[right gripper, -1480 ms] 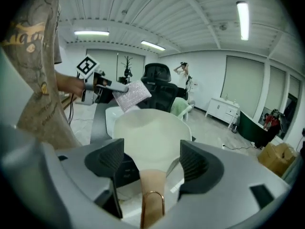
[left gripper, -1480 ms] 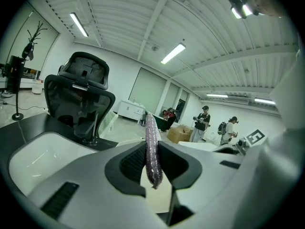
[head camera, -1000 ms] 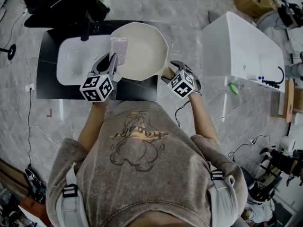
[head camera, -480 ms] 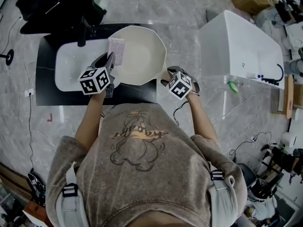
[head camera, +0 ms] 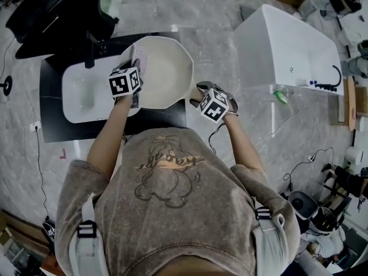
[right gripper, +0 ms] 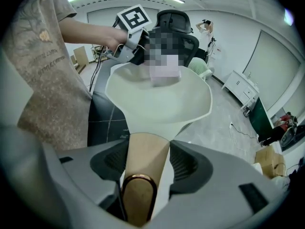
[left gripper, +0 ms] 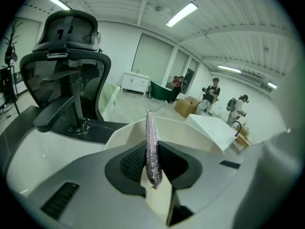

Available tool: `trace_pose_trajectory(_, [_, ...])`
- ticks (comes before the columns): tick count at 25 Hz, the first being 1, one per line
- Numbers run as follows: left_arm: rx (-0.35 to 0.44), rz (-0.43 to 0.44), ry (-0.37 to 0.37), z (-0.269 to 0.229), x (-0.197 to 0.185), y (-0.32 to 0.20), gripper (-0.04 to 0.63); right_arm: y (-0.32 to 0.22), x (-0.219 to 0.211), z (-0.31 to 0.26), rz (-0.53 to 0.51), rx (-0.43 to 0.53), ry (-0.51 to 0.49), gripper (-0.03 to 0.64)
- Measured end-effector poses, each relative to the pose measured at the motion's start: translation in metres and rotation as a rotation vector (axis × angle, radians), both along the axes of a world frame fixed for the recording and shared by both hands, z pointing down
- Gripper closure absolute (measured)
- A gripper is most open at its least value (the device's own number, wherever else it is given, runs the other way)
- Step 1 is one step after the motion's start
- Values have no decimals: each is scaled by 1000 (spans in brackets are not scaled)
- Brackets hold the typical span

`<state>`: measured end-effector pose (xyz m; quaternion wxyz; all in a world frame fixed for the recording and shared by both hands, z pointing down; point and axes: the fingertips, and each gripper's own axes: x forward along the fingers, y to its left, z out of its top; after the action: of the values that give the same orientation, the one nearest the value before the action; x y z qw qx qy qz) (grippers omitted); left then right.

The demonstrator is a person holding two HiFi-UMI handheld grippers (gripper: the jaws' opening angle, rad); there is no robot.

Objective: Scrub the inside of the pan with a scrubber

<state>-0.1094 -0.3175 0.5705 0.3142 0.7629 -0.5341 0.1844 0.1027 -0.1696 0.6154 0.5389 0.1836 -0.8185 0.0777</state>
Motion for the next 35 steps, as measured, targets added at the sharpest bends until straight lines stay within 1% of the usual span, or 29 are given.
trace_pose_trajectory(4, [13, 19, -65, 12, 12, -12, 511, 0, 0, 1, -2, 5, -6, 347])
trace_pose_trajectory(6, [14, 23, -82, 18, 17, -16, 511, 0, -1, 1, -1, 6, -9, 347])
trace_pose_trajectory(12, [-1, 61, -71, 36, 40, -22, 511, 0, -1, 1, -7, 14, -16, 347])
trace_pose_trajectory(20, [-48, 116, -72, 53, 65, -28, 511, 1, -1, 0, -22, 20, -23, 347])
trace_pose_trajectory(27, [-58, 188, -68, 61, 98, -31, 512, 1, -2, 1, -22, 20, -13, 347])
trace_pose_trajectory(30, [-58, 239, -72, 64, 111, -27, 512, 0, -2, 2, -18, 22, -12, 347])
trace_pose_trajectory(35, [-41, 398, -96, 65, 143, -7, 512, 1, -3, 1, -7, 24, -14, 347])
